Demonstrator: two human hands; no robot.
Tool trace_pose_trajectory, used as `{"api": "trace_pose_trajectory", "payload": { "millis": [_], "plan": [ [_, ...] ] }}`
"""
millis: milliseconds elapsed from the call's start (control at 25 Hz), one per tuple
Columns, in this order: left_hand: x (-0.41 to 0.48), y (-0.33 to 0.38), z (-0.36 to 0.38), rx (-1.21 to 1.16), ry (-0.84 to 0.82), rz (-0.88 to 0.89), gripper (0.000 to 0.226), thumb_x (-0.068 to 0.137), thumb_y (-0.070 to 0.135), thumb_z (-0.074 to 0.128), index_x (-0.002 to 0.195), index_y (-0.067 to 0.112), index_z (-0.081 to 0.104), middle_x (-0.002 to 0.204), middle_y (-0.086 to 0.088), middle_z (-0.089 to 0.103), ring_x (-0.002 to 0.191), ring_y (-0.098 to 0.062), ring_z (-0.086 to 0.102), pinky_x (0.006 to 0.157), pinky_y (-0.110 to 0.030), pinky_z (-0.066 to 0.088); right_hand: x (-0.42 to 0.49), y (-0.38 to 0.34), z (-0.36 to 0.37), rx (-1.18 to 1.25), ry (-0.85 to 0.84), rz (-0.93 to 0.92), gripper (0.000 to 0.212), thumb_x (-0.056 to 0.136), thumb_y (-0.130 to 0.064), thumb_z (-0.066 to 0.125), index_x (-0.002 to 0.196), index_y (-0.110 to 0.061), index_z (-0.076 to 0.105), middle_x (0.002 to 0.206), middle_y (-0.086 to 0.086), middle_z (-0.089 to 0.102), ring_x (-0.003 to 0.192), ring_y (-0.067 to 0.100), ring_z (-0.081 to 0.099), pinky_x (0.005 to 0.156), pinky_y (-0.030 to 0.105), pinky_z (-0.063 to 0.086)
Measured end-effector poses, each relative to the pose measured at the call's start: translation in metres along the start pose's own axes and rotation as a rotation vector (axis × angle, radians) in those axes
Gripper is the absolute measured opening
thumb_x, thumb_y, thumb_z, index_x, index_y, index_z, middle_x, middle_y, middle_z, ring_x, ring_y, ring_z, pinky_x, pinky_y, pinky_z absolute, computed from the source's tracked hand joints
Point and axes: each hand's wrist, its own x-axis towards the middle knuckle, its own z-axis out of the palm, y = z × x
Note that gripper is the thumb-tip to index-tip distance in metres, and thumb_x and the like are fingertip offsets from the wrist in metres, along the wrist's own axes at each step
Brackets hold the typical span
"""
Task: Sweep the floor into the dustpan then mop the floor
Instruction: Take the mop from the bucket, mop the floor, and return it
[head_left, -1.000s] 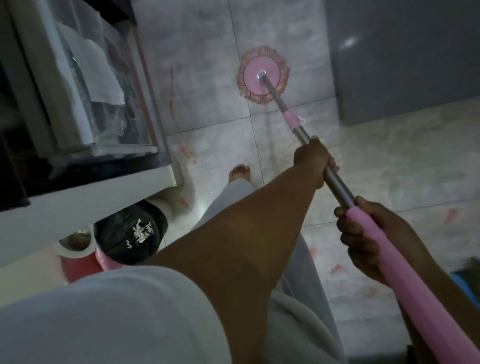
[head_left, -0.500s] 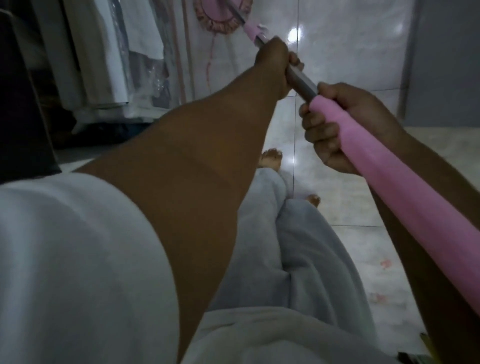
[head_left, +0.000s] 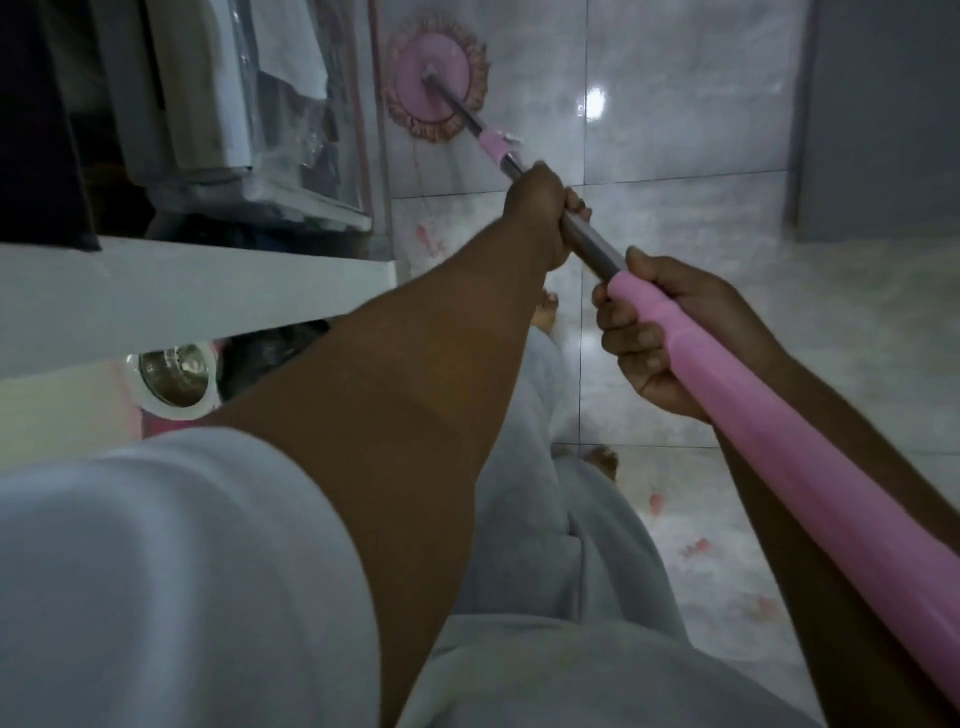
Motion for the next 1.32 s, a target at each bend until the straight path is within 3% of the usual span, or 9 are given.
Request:
{"api": "trace_pose_trajectory", "payload": {
  "millis": [440, 520, 600, 720, 800, 880, 1000, 1120, 1320],
  "plan": [
    [-0.119, -0.266, 0.044, 0.229, -0.137, -0.143, 0.034, 0.104, 0.037, 0.034, 0.080, 0.015, 0.042, 0.050, -0.003, 0.037, 0.041, -0.016, 0.037, 0.035, -0.016, 0.042, -0.184, 0.191, -0.151, 0.265, 0.090, -0.149, 0.034, 0.088, -0.041, 0.054, 0.093, -0.008, 0.055, 0.060, -0.001, 0.051, 0.036, 0.006, 0.045, 0.029, 0.018, 0.040],
    [-0.135, -0.296, 0.051, 0.247, -0.162, -0.196, 0.034, 0.103, 0.038, 0.035, 0.080, 0.014, 0.044, 0.051, -0.003, 0.039, 0.037, -0.014, 0.039, 0.036, -0.018, 0.044, -0.209, 0.211, -0.167, 0.307, 0.049, -0.167, 0.035, 0.085, -0.039, 0.064, 0.097, -0.007, 0.054, 0.061, -0.001, 0.052, 0.036, 0.007, 0.047, 0.030, 0.018, 0.040],
    [-0.141, -0.308, 0.056, 0.238, -0.166, -0.227, 0.035, 0.103, 0.039, 0.037, 0.081, 0.013, 0.045, 0.052, -0.003, 0.040, 0.032, -0.012, 0.040, 0.036, -0.019, 0.046, -0.219, 0.216, -0.182, 0.367, -0.055, -0.148, 0.035, 0.090, -0.038, 0.061, 0.104, -0.007, 0.054, 0.066, 0.003, 0.055, 0.041, 0.011, 0.053, 0.034, 0.021, 0.044],
    [-0.135, -0.297, 0.060, 0.234, -0.184, -0.230, 0.035, 0.102, 0.040, 0.037, 0.082, 0.013, 0.046, 0.053, -0.003, 0.043, 0.030, -0.010, 0.042, 0.037, -0.021, 0.049, -0.209, 0.202, -0.188, 0.438, -0.197, -0.089, 0.046, 0.105, -0.041, 0.027, 0.120, -0.005, 0.052, 0.084, 0.014, 0.060, 0.061, 0.024, 0.064, 0.052, 0.033, 0.053],
    [-0.122, -0.277, 0.059, 0.204, -0.194, -0.210, 0.034, 0.102, 0.040, 0.038, 0.083, 0.013, 0.046, 0.053, -0.004, 0.043, 0.027, -0.009, 0.043, 0.037, -0.021, 0.049, -0.191, 0.183, -0.181, 0.409, -0.209, -0.067, 0.045, 0.105, -0.043, 0.019, 0.126, -0.008, 0.040, 0.089, 0.016, 0.060, 0.067, 0.026, 0.065, 0.058, 0.035, 0.055],
    [-0.102, -0.244, 0.057, 0.175, -0.193, -0.164, 0.032, 0.102, 0.038, 0.038, 0.084, 0.014, 0.046, 0.051, -0.003, 0.042, 0.027, -0.010, 0.042, 0.036, -0.021, 0.048, -0.166, 0.159, -0.166, 0.300, -0.157, -0.058, 0.036, 0.104, -0.042, 0.029, 0.121, -0.011, 0.035, 0.082, 0.011, 0.060, 0.058, 0.021, 0.063, 0.051, 0.033, 0.055],
    [-0.071, -0.185, 0.049, 0.123, -0.203, -0.132, 0.031, 0.102, 0.037, 0.038, 0.084, 0.012, 0.045, 0.052, -0.003, 0.042, 0.039, -0.013, 0.043, 0.038, -0.021, 0.047, -0.124, 0.115, -0.145, 0.142, -0.027, -0.077, 0.036, 0.096, -0.042, 0.050, 0.110, -0.009, 0.049, 0.067, 0.000, 0.056, 0.041, 0.010, 0.053, 0.035, 0.024, 0.048],
    [-0.046, -0.132, 0.028, 0.086, -0.179, -0.076, 0.027, 0.102, 0.034, 0.041, 0.090, 0.011, 0.045, 0.055, -0.004, 0.042, 0.044, -0.013, 0.042, 0.038, -0.022, 0.047, -0.078, 0.085, -0.104, 0.118, -0.095, -0.020, 0.034, 0.097, -0.042, 0.048, 0.110, -0.011, 0.046, 0.069, 0.000, 0.057, 0.044, 0.009, 0.054, 0.038, 0.023, 0.049],
    [-0.018, -0.072, -0.026, 0.020, -0.138, -0.020, 0.023, 0.103, 0.030, 0.039, 0.086, 0.016, 0.045, 0.052, -0.001, 0.041, 0.044, -0.011, 0.040, 0.040, -0.020, 0.045, -0.020, 0.075, -0.039, -0.015, 0.014, -0.039, 0.033, 0.090, -0.043, 0.049, 0.093, -0.012, 0.058, 0.060, -0.006, 0.051, 0.038, 0.003, 0.046, 0.032, 0.017, 0.042]
  ]
}}
